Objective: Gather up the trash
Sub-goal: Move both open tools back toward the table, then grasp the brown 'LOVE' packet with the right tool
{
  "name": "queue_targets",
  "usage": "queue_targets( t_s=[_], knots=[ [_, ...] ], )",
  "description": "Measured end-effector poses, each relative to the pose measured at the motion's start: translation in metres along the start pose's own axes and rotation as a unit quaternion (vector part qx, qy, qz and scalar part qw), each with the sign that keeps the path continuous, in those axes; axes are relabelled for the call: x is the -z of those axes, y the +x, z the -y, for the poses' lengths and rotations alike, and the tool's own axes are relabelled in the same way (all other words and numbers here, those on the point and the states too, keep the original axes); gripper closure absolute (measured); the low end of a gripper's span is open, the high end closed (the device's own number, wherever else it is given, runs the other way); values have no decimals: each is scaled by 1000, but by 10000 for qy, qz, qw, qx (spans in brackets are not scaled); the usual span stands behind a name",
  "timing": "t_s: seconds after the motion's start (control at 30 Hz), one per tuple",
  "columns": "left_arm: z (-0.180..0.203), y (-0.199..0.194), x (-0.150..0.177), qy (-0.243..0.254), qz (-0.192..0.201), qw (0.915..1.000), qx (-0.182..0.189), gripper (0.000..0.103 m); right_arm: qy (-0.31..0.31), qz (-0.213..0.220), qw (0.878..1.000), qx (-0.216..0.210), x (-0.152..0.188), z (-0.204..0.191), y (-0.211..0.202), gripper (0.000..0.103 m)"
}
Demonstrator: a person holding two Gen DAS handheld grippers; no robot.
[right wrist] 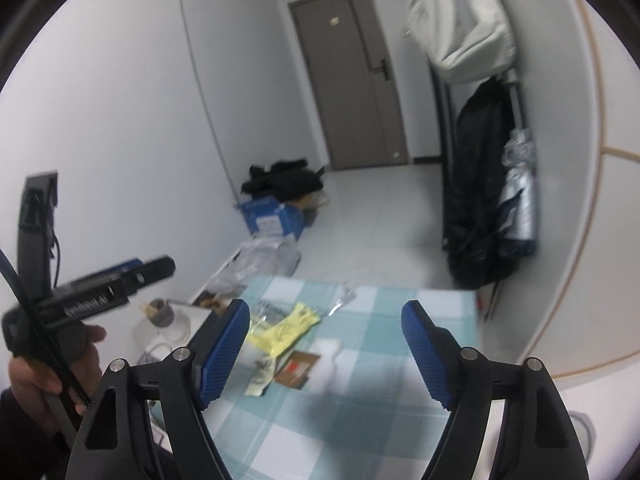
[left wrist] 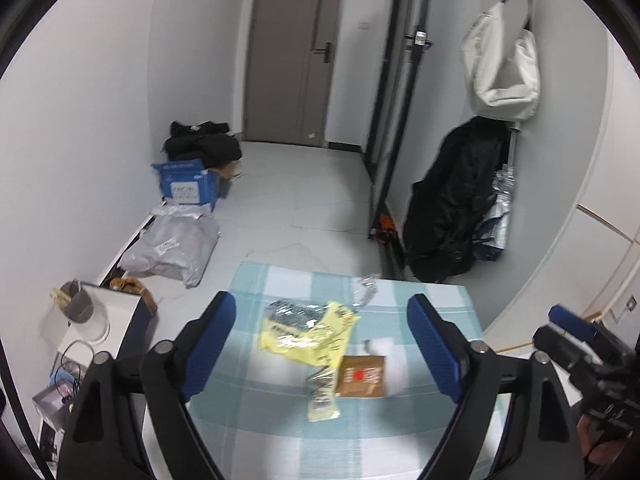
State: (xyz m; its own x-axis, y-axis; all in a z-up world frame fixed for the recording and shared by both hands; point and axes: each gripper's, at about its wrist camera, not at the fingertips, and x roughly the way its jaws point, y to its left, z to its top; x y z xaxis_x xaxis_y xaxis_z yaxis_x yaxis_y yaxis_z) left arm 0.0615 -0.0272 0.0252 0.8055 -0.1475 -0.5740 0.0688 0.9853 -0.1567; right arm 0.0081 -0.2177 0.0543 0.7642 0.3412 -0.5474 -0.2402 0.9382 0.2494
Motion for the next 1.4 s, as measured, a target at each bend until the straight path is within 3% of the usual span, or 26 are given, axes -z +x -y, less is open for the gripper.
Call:
queue_targets(
  t_s=[0.3,0.6,0.7,0.77,0.87,0.93,0.97,1.03,1.1,1.17,1.37,1.4],
  knots=[
    [-47,24,23,-250,-324,9991,-139,13,-144,-867,9961,7,39,-18,70,24],
    [-74,40,28,-381,-710,9965,-229,13,64,-1834,9830,-115,60,-17,133,24],
    [-87,37,27,-524,-746,9955,-239,13,-396,-2043,9781,-76,66,-28,151,24],
    [-92,35,25,-583,-729,9953,-248,13,-1065,-2117,9715,75,71,-43,157,25],
    [-101,33,25,-685,-741,9946,-237,13,-2375,-2084,9485,235,82,-69,159,25],
    [-105,32,25,-723,-757,9942,-247,13,-3301,-2019,9214,368,94,-86,160,25],
    [-106,35,25,-733,-765,9940,-252,13,-3838,-1980,9009,429,103,-96,161,25],
    [-109,34,25,-763,-759,9938,-275,13,-4477,-1897,8722,531,117,-107,162,26],
    [-112,34,24,-805,-749,9935,-310,13,-4855,-1865,8521,586,127,-113,166,28],
    [-114,35,24,-849,-746,9930,-333,13,-5095,-1830,8376,728,134,-114,172,33],
    [-122,38,25,-996,-844,9908,-349,13,-5351,-1825,8209,801,137,-109,187,54],
    [-123,38,25,-1003,-841,9907,-365,13,-5437,-1800,8157,811,138,-109,189,62]
  ],
)
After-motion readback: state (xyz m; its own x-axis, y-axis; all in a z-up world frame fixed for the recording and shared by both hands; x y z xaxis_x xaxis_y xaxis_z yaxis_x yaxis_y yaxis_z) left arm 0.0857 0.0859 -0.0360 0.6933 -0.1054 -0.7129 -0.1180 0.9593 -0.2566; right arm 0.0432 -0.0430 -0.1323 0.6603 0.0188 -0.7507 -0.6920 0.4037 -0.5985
